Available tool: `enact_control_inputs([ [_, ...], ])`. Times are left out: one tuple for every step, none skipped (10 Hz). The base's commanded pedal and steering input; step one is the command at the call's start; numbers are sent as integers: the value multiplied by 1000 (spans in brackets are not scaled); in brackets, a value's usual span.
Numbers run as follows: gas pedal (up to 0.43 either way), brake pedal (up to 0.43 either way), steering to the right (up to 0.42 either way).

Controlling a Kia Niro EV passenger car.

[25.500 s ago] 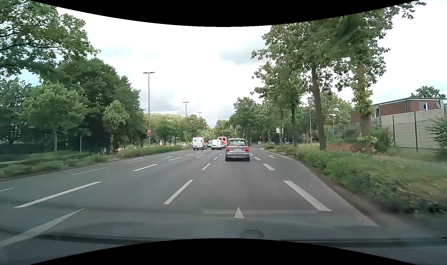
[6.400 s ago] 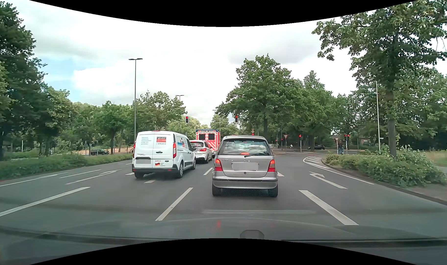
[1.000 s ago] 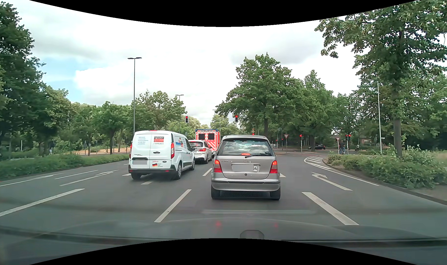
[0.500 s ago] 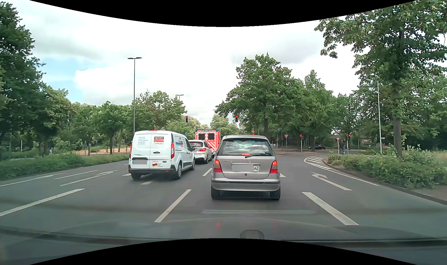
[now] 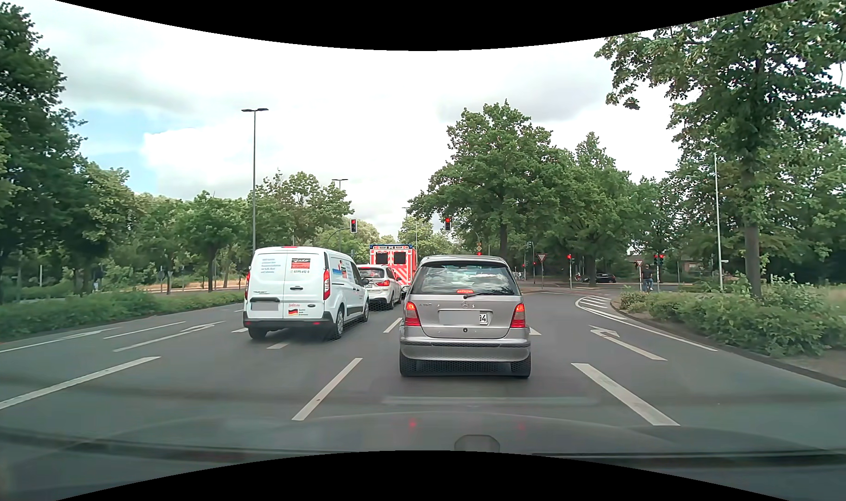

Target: Follow the waypoints while adhering to traffic rules and regulations

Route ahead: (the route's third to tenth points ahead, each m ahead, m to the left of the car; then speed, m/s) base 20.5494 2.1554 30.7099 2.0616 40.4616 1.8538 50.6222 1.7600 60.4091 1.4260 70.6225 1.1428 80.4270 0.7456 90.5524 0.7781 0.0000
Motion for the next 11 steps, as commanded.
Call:
enact_control_inputs([
  [0, 195, -7],
  [0, 195, -7],
  [0, 195, -7],
  [0, 195, -7],
  [0, 195, -7],
  [0, 195, -7],
  [0, 195, -7],
  [0, 195, -7],
  [0, 195, -7],
  [0, 195, -7],
  [0, 195, -7],
])
